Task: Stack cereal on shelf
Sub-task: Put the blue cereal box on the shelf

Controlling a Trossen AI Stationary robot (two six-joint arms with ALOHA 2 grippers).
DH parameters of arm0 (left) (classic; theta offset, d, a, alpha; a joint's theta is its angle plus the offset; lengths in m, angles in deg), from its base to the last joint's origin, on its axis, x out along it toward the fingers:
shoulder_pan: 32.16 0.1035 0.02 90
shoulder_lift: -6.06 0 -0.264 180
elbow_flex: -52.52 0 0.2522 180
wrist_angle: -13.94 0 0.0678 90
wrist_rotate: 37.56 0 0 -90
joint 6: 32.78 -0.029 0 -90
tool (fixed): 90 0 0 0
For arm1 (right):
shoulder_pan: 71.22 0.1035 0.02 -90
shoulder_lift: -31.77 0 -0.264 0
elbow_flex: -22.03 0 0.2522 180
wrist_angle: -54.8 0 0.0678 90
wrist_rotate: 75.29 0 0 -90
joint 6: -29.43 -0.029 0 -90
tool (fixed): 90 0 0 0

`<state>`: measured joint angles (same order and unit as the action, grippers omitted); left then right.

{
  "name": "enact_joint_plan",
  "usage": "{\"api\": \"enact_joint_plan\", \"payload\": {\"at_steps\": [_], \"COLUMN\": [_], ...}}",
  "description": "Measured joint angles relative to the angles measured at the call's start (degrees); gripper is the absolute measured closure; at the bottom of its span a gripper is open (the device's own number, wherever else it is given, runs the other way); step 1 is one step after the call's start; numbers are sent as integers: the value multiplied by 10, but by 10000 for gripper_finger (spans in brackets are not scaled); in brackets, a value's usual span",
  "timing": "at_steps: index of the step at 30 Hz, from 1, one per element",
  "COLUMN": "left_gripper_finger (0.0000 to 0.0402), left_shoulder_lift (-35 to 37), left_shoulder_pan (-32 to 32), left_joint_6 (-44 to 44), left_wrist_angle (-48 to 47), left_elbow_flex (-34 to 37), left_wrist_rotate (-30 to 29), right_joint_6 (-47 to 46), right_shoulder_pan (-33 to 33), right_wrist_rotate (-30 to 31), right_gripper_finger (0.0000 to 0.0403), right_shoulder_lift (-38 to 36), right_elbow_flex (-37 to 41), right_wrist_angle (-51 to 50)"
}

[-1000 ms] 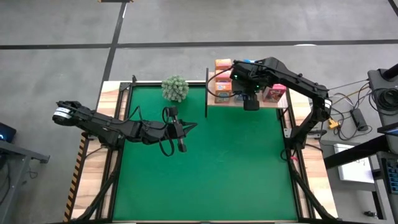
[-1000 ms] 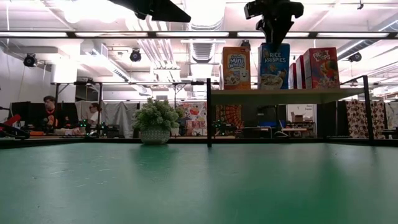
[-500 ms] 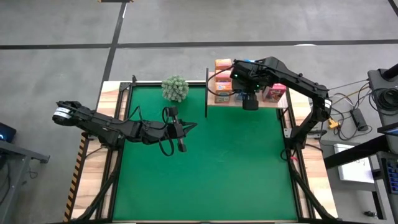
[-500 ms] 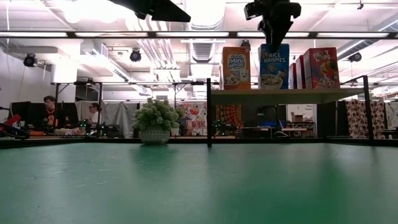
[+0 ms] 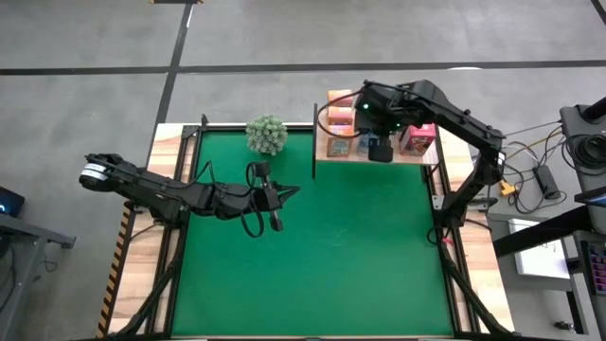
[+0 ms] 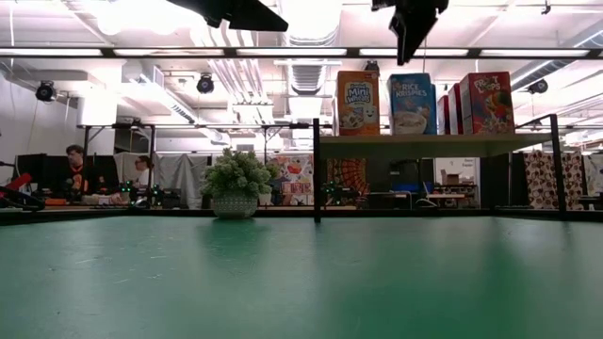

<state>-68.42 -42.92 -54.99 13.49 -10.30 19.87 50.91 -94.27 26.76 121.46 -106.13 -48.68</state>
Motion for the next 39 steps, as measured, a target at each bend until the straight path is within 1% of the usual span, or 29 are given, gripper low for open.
{"api": "enact_joint_plan", "payload": {"at_steps": [3,6,9,15,16,27,39], "left_gripper_finger": [402,402,402,402,402,402,402], "left_shoulder_lift": [0,0,0,0,0,0,-1], "left_shoulder_pan": [0,0,0,0,0,0,0], "left_joint_6": [-6,-11,-11,-5,-3,4,4], "left_wrist_angle": [0,0,0,2,3,7,7], "left_elbow_flex": [0,0,0,0,0,0,0], "left_wrist_rotate": [0,0,0,0,0,0,0], "right_joint_6": [-12,-15,-21,-9,-4,9,17], "right_shoulder_pan": [0,0,-2,-21,-23,-44,-45], "right_wrist_rotate": [0,0,0,-9,-14,-14,-15], "right_gripper_finger": [173,204,253,375,384,390,390], "right_shoulder_lift": [0,-1,-1,2,2,3,-3], "right_elbow_flex": [-26,-39,-38,-13,-7,49,44], "right_wrist_angle": [2,12,31,61,66,97,88]}}
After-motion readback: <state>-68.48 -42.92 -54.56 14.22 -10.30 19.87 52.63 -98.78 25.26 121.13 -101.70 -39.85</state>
